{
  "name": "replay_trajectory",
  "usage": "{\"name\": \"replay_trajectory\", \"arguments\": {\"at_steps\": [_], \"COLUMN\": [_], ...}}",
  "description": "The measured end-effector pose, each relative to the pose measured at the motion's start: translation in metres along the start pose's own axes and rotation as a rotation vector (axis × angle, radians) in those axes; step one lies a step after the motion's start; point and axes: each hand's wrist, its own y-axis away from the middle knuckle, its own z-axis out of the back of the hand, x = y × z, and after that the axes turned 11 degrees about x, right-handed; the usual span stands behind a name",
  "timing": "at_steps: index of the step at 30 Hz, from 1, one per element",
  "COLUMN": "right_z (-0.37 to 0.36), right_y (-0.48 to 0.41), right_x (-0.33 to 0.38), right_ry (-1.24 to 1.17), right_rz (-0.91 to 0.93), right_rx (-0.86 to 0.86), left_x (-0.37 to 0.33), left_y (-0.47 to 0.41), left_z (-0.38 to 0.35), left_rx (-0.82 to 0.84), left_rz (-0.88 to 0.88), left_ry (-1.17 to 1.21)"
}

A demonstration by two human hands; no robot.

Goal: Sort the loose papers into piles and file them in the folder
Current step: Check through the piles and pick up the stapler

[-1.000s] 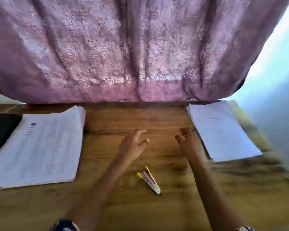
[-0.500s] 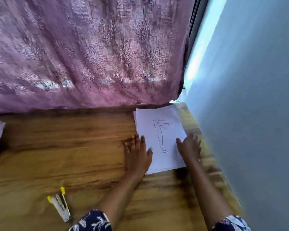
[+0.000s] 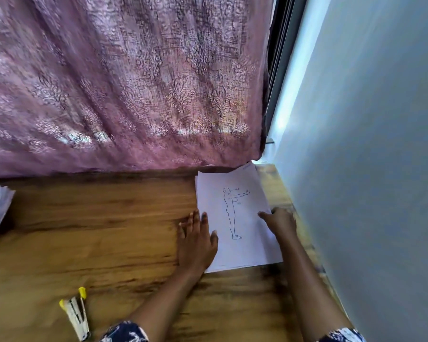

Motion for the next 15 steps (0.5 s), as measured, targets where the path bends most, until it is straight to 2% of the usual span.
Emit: {"name": "replay_trajectory", "arguments": {"at_steps": [3, 6, 12, 15], "right_z": [0.005, 0.003, 0.007, 0.002], "right_y": [-0.005, -0.005, 0.001, 0.008], "right_x": [-0.002, 0.0, -0.009, -0.019], "right_ry": [-0.198, -0.376, -0.466, -0.509], "right_rz": [0.049, 0.069, 0.119, 0.183], "right_rx": [0.065, 0.205, 0.329, 0.34], "left_x": [0.003, 0.004, 0.007, 0.013], "left_y": [-0.002, -0.002, -0.004, -0.007], "left_z": [-0.003, -0.007, -0.006, -0.001], "left_rx": [0.006, 0.006, 0.032, 0.038], "left_rz": [0.003, 0.014, 0.015, -0.005], "left_ry": [-0.028, -0.038, -0.001, 0.195]}}
